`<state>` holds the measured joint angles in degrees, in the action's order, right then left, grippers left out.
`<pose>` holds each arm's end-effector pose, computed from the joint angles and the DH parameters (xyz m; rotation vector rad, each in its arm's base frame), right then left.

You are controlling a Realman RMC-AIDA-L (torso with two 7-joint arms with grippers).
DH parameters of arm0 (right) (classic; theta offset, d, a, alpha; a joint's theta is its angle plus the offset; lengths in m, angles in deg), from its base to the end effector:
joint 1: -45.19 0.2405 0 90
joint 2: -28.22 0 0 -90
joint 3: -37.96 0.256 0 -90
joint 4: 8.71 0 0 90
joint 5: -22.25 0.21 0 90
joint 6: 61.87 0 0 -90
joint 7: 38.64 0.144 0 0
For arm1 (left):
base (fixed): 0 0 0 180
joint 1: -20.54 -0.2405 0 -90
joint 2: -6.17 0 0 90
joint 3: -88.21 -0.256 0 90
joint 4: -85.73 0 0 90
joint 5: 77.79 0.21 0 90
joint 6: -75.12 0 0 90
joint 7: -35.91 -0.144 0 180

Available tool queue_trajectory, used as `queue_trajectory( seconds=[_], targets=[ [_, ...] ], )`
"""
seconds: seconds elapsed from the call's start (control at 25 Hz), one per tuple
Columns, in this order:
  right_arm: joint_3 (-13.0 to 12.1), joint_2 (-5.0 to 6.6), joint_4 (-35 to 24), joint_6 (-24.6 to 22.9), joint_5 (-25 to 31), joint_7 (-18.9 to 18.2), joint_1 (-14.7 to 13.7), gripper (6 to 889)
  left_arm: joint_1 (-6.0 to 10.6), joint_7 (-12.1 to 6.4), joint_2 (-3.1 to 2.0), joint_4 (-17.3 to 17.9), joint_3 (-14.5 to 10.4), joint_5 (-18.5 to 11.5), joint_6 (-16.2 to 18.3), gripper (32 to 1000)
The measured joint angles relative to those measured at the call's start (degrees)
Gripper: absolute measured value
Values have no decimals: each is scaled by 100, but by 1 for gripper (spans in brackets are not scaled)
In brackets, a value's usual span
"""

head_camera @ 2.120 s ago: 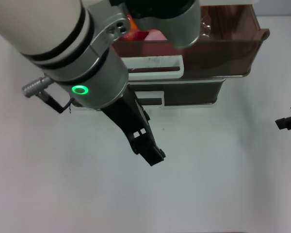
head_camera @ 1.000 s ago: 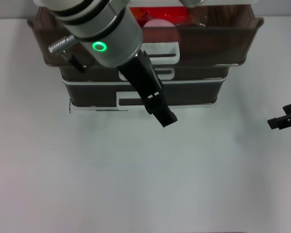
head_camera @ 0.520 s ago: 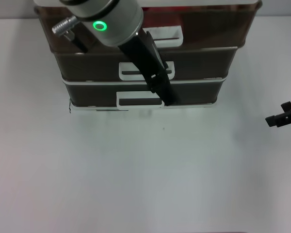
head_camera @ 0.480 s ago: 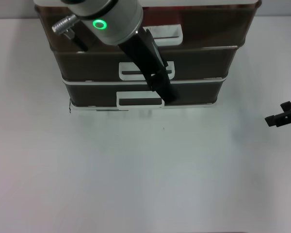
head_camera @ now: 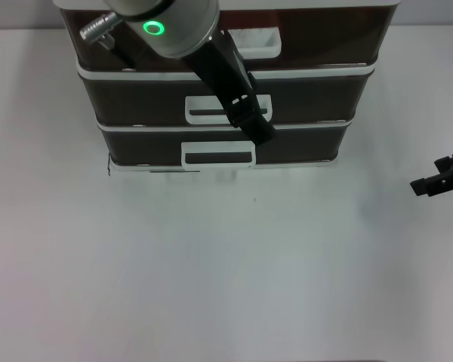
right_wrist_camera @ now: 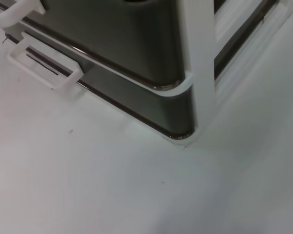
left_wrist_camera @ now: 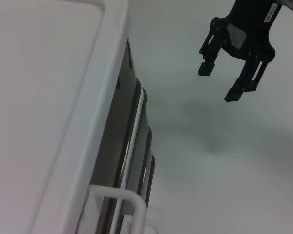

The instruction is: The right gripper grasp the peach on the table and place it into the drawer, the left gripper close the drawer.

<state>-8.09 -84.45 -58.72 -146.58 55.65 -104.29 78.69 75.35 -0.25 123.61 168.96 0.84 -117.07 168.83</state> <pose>0.3131 0.3542 0.0590 -2.5606 1.1123 -0.2322 -0.0223 0.3615 -0.0123 -2.8374 -0.1697 0.4557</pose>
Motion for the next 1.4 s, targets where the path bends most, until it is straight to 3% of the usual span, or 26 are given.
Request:
queue_trajectory(
  seconds=[0.36, 0.8, 1.0, 1.4],
  targets=[
    [0, 0, 4, -2, 0, -2, 42, 743, -11, 29, 10, 32, -35, -8, 71, 813],
    [-3, -1, 34, 60, 0, -13, 47, 743, -151, 239, 31, 96, -59, -203, 465, 813],
    [-75, -6, 108, 107, 0, -23, 61, 743, -225, 302, 30, 123, -70, -450, 617, 813],
    [-149, -9, 159, 154, 0, -35, 69, 743, -286, 454, 29, 151, -70, -493, 700, 813]
  ],
)
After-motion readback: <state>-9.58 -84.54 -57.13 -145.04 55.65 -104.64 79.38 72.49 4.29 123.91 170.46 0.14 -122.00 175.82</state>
